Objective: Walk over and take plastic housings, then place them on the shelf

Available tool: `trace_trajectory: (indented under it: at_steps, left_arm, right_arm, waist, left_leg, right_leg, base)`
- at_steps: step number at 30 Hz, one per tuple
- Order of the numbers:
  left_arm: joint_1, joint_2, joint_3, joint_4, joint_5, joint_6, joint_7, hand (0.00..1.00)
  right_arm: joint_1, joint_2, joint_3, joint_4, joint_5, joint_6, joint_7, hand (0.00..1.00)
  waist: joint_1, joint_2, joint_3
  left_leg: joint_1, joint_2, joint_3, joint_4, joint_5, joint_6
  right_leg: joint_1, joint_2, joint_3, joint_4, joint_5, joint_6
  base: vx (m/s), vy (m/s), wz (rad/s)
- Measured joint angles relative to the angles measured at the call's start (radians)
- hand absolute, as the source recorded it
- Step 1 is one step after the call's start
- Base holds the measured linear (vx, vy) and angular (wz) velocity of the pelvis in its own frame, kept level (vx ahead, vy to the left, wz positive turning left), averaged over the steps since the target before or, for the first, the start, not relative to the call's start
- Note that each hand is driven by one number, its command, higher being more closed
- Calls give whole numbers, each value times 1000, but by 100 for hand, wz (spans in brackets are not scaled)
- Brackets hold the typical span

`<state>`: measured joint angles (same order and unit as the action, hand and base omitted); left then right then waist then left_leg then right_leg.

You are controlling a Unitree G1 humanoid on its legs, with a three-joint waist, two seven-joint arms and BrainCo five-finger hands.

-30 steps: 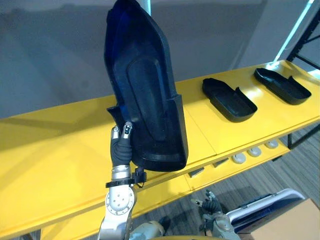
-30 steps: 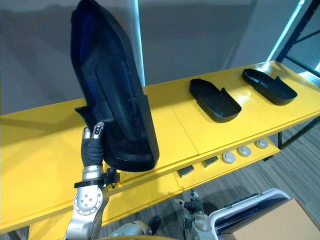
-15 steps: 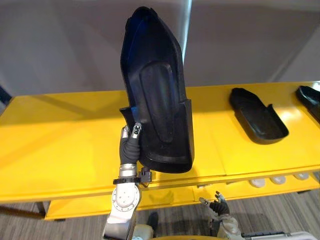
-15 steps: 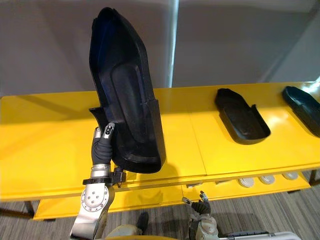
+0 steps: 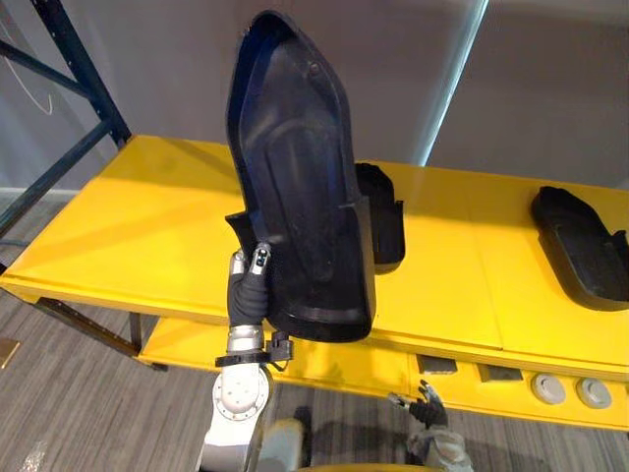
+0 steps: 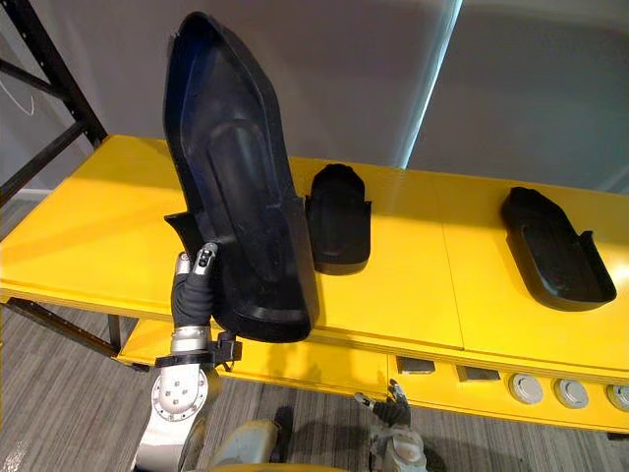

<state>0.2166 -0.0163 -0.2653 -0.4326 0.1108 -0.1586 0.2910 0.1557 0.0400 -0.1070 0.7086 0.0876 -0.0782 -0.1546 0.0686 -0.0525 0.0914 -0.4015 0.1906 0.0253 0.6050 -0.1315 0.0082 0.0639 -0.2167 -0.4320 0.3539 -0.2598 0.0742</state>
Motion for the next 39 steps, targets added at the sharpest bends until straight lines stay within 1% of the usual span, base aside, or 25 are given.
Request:
trace_trajectory:
  at_steps: [1,2,3,4,5,6,7,8,9,10,11,12,13,14,15,16,17,19,21,25,30,35,37,38,39]
  left_arm:
    - [-1,1,-7,0,-2,-1,0,100]
    - [-1,0,-13,-1,-2,-4,0,100]
    - [-7,-2,-49,8,-5,-5,-3,100]
    - [-18,3,-59,16,-6,-5,-5,100]
    - [-29,14,-77,27,-7,-5,-8,100]
    - [-41,24,-75,49,-9,-4,-7,100]
    - [-41,29,-71,52,-9,1,-5,100]
    - [-37,40,-69,52,-9,7,-4,100]
    - [-37,41,-68,52,-9,8,-5,100]
    - [-36,41,-66,52,-9,9,-8,100]
    - [-35,40,-61,52,-9,8,-9,100]
    - [-35,39,-58,52,-9,7,-11,100]
    - [-34,38,-54,51,-9,6,-14,100]
    - [-34,33,-54,51,-8,2,-17,100]
    - [-34,28,-55,51,-8,2,-21,100]
    - [-34,16,-57,51,-6,2,-28,100]
    - [-34,8,-66,58,1,2,-30,100]
    - [-35,7,-79,78,20,2,-32,100]
    - [-35,7,-76,87,23,2,-38,100]
    - [-35,9,-64,88,28,2,-44,100]
    - [-35,20,-35,88,30,2,-49,100]
    - [-35,21,-32,88,55,2,-52,100]
    - [-37,23,5,88,61,5,-51,100]
    - [-40,25,18,88,63,10,-51,100]
    - [-47,30,48,88,73,21,-48,100]
  right_arm:
    - [11,-2,-1,-11,0,0,-1,0]
    - [19,-4,-3,-20,-1,1,-2,0]
    - [29,-7,-13,-29,-3,1,-8,0]
    - [27,1,-15,-24,-3,6,-13,0]
    - [32,-1,-11,-23,-8,14,-16,0]
    - [26,1,3,-22,-18,22,-15,0]
    - [22,4,6,-24,-21,23,-15,0]
    - [17,7,6,-25,-21,23,-15,0]
    - [16,0,6,-25,-21,23,-14,0]
    - [17,0,6,-24,-21,23,-6,0]
    - [17,2,6,-23,-21,22,6,0]
    - [17,9,7,-22,-20,18,7,0]
    - [18,9,8,-14,-20,10,6,0]
    - [21,9,9,1,-20,8,6,0]
    - [20,9,9,6,-20,7,6,0]
    - [20,9,11,20,-20,6,7,0]
    - [22,7,15,32,-19,7,7,0]
    - [31,7,16,64,-19,10,7,0]
    - [27,7,18,63,-18,11,5,0]
    - [26,7,30,60,-16,8,5,0]
    - [16,7,43,53,-7,6,4,0]
    - [22,7,44,53,-7,6,5,0]
    - [28,6,44,53,-10,6,6,0]
    - [28,6,44,53,-11,6,7,0]
    - [33,6,44,53,-12,7,8,0]
  waist:
    - [1,9,-6]
    - [3,16,-12]
    - [-4,34,-27]
    - [-6,24,-29]
    - [0,6,-29]
    - [6,1,-30]
    - [5,-1,-31]
    - [2,-9,-36]
    - [2,-7,-35]
    - [2,-15,-39]
    - [3,-26,-48]
    - [2,-29,-50]
    - [3,-42,-59]
    - [3,-54,-66]
    - [3,-54,-66]
    - [1,-50,-65]
    - [-9,-42,-63]
    - [-26,-26,-69]
    - [-25,-14,-63]
    - [-24,-14,-67]
    - [-29,-16,-69]
    - [-35,-18,-71]
    - [-35,-16,-73]
    - [-38,-16,-73]
    - [-53,-15,-75]
  left_leg:
    - [6,34,-12,1,-3,-12]
    - [16,63,-29,1,-2,-25]
    - [35,70,-54,-12,-79,-177]
    - [24,45,-44,21,-95,-157]
    - [14,18,-17,51,-124,-131]
    - [-1,0,10,90,-154,-95]
    - [-3,-9,23,99,-164,-77]
    - [4,-36,41,95,-177,-51]
    - [12,-44,51,84,-182,-42]
    - [41,-70,60,41,-176,-28]
    - [84,-91,69,-17,-161,-11]
    - [105,-102,69,-50,-150,-7]
    - [144,-130,71,-120,-127,-4]
    - [176,-167,71,-183,-100,-2]
    - [187,-181,71,-202,-86,0]
    - [196,-209,68,-224,-60,13]
    - [196,-232,48,-222,-56,19]
    - [186,-249,6,-219,-46,36]
    - [181,-252,-10,-217,-32,57]
    - [187,-241,-31,-217,-28,51]
    - [152,-181,7,-218,-30,44]
    - [146,-145,47,-212,-33,36]
    - [150,-137,58,-212,-39,29]
    - [151,-137,58,-212,-40,27]
    - [151,-135,59,-213,-41,26]
  right_leg:
    - [1,-4,5,0,2,8]
    - [2,-11,17,0,2,27]
    - [-2,-59,53,2,11,87]
    - [-7,-88,64,-1,18,95]
    - [-21,-118,86,-19,39,83]
    - [-17,-128,102,-51,83,23]
    - [-18,-137,105,-65,117,-5]
    - [-19,-152,108,-87,184,-17]
    - [-20,-150,109,-76,171,13]
    - [-27,-120,128,-36,122,68]
    - [-26,-54,166,5,70,80]
    - [-24,-19,184,19,47,83]
    - [-29,58,219,27,11,75]
    - [-40,116,251,21,-11,38]
    - [-46,140,271,14,-23,13]
    - [-56,177,303,-12,-40,-24]
    - [-50,185,303,-31,-48,-59]
    - [-30,186,286,-65,-31,-62]
    - [-20,196,278,-86,-13,-67]
    - [5,218,274,-110,7,-86]
    - [-1,264,314,-172,54,-106]
    - [-2,285,343,-199,75,-107]
    - [-3,289,364,-200,80,-100]
    - [-3,289,367,-200,80,-100]
    - [-4,291,375,-200,82,-97]
  base:
    - [-9,309,-35]
    - [32,533,-39]
    - [87,692,-33]
    - [88,708,-38]
    - [62,558,-37]
    - [23,413,-41]
    - [19,517,-35]
    - [0,422,-16]
    - [3,543,-7]
    - [21,375,5]
    - [43,364,10]
    - [42,227,11]
    - [34,242,11]
    - [18,178,10]
    - [4,136,13]
    - [-11,98,36]
    - [-10,85,52]
    - [11,61,70]
    - [8,13,39]
    - [-24,-75,15]
    - [-69,-89,-26]
    - [-31,-56,-22]
    - [3,-5,-25]
    - [9,6,-17]
    - [12,9,-8]
